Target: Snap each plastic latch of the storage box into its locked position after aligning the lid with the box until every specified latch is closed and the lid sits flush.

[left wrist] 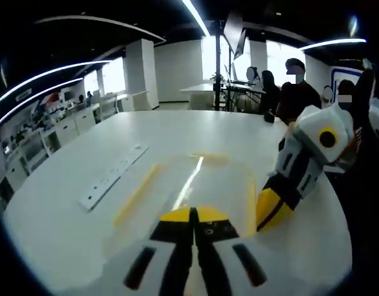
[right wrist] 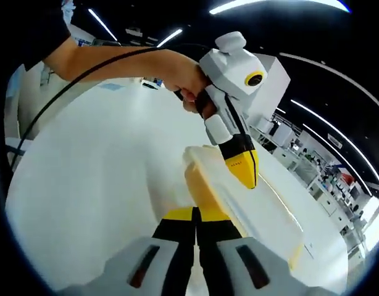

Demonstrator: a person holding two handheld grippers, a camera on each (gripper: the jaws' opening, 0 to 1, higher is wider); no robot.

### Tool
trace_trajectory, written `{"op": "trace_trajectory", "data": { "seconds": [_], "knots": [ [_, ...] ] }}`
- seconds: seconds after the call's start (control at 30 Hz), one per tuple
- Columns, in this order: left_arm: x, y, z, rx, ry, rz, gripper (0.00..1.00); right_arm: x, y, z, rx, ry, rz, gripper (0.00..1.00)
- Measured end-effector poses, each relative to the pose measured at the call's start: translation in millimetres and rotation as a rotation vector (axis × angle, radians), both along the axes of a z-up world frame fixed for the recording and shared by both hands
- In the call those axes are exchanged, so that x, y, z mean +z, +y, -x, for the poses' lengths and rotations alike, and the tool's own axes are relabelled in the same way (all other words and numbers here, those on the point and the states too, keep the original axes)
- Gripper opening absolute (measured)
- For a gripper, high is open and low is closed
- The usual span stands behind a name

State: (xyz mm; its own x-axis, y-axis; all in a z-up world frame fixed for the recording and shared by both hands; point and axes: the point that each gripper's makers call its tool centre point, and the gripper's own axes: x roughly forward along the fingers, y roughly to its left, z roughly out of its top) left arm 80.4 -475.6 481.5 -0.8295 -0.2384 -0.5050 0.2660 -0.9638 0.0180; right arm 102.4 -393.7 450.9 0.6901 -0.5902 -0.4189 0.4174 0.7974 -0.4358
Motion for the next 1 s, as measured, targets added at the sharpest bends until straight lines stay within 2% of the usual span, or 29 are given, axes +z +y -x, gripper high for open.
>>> {"op": "trace_trajectory", "data": {
  "seconds": [0.2,0.27,0.5,0.7,0.73,0.77,0.8,0.83,0.9,1.0],
  "knots": [
    [-0.7,1.3,0.2,-0.007,-0.064,0.0,0.0,0.6,-2.4,0.8,0.013,-0.006,-0.015,0.0],
    [-0.8,1.4,-0.5,-0.005,-0.061,-0.003,0.0,-0.1,-1.5,0.6,0.016,0.014,0.005,0.0],
    [-1.2,8.2,-1.5,-0.005,-0.037,-0.018,0.0,-0.6,-2.8,0.8,0.021,0.021,0.016,0.0],
    [-1.0,9.0,-1.1,-0.001,-0.06,-0.011,0.0,-0.2,-2.6,0.4,0.015,0.057,0.048,0.0],
    [-0.9,8.9,-1.4,-0.001,-0.067,-0.01,0.0,-0.6,-3.1,0.3,0.02,0.087,0.077,0.0],
    [-0.7,8.9,-1.9,-0.001,-0.07,-0.01,0.0,-0.7,-3.3,-0.1,0.016,0.08,0.072,0.0],
    [-0.8,9.1,-2.3,-0.001,-0.072,-0.011,0.0,-5.1,-3.0,-5.7,0.03,0.092,0.081,0.0],
    [-3.1,8.8,-1.2,-0.003,-0.077,-0.022,0.0,2.4,-3.4,-2.4,0.018,0.09,0.08,0.0],
    [-4.0,9.3,0.0,-0.008,-0.065,-0.012,0.0,4.4,-4.3,-4.0,0.041,0.081,0.058,0.0],
    [-3.9,7.1,-0.4,-0.009,-0.013,-0.024,0.0,-1.2,-1.3,-3.7,0.045,0.084,0.063,0.0]
  ]
}}
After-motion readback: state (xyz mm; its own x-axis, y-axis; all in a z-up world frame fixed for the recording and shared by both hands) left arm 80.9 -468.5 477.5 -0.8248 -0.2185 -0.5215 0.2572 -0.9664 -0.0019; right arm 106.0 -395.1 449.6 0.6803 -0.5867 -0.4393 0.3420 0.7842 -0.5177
